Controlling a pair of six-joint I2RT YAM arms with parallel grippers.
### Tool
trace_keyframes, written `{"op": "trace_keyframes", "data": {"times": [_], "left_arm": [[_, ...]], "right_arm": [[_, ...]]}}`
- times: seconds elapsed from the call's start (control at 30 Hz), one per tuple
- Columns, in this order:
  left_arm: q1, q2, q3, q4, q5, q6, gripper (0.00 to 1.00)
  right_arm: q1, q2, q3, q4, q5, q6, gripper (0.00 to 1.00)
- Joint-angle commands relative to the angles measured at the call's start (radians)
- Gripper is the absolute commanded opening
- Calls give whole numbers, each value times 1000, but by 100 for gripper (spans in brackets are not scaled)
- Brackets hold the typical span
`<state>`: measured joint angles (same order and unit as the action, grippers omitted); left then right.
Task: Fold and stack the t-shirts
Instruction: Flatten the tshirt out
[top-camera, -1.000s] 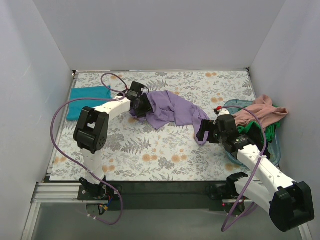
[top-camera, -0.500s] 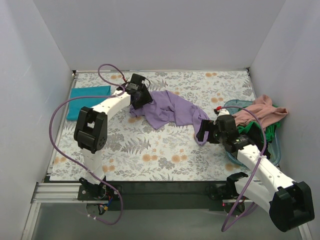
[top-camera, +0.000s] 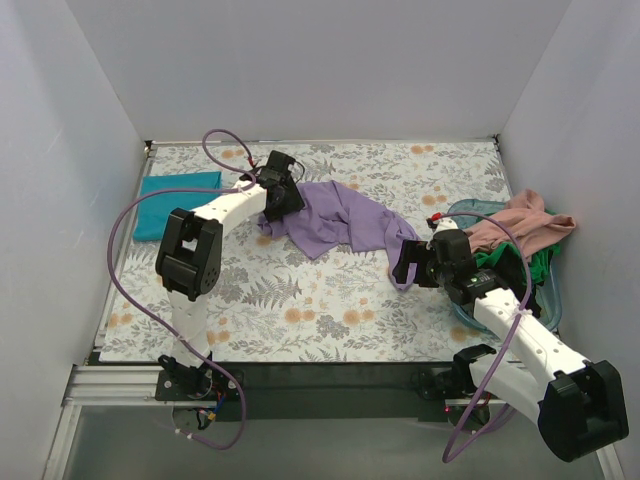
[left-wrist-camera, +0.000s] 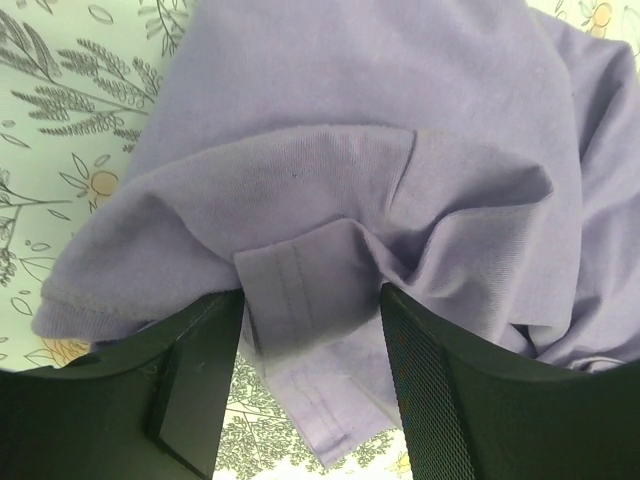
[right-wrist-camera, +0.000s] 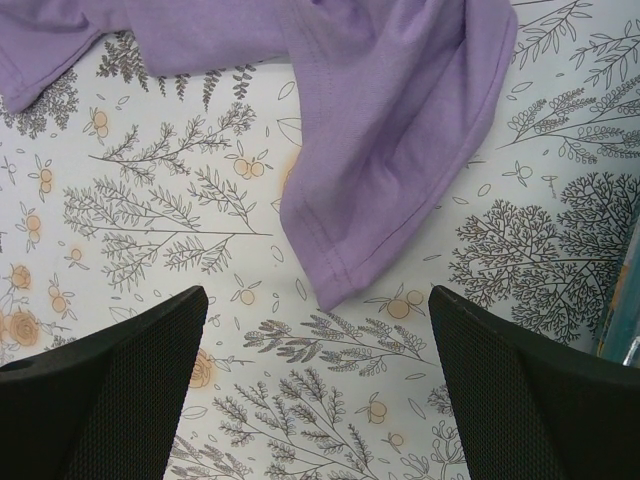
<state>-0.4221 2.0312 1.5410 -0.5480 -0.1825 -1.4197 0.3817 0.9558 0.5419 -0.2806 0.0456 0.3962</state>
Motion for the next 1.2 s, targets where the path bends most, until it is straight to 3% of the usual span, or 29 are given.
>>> {"op": "trace_keyframes", "data": {"times": [0.0, 0.33, 0.47, 0.5, 0.57, 0.6, 0.8, 1.17], "left_arm": [[0, -65, 53, -6, -58, 38, 56], [-1, -58, 51, 10, 64, 41, 55], [-9, -72, 19, 23, 100, 41, 37], [-10, -78, 13, 22, 100, 39, 24], [-17, -88, -8, 23, 84, 35, 13], [-17, -92, -13, 23, 78, 33, 0], [-18, -147, -48, 2, 48, 28, 0], [-37, -618, -326, 3, 0, -18, 0]], "right_arm": [[3, -3, -3, 35, 0, -7, 98], [2, -6, -2, 35, 4, -8, 98], [3, -6, -3, 35, 7, -8, 98], [3, -5, -5, 35, 7, -8, 98], [3, 0, -3, 35, 7, -8, 98], [2, 1, -6, 35, 4, -8, 98], [5, 8, -17, 34, -29, -13, 98], [164, 161, 38, -22, 200, 35, 94]]}}
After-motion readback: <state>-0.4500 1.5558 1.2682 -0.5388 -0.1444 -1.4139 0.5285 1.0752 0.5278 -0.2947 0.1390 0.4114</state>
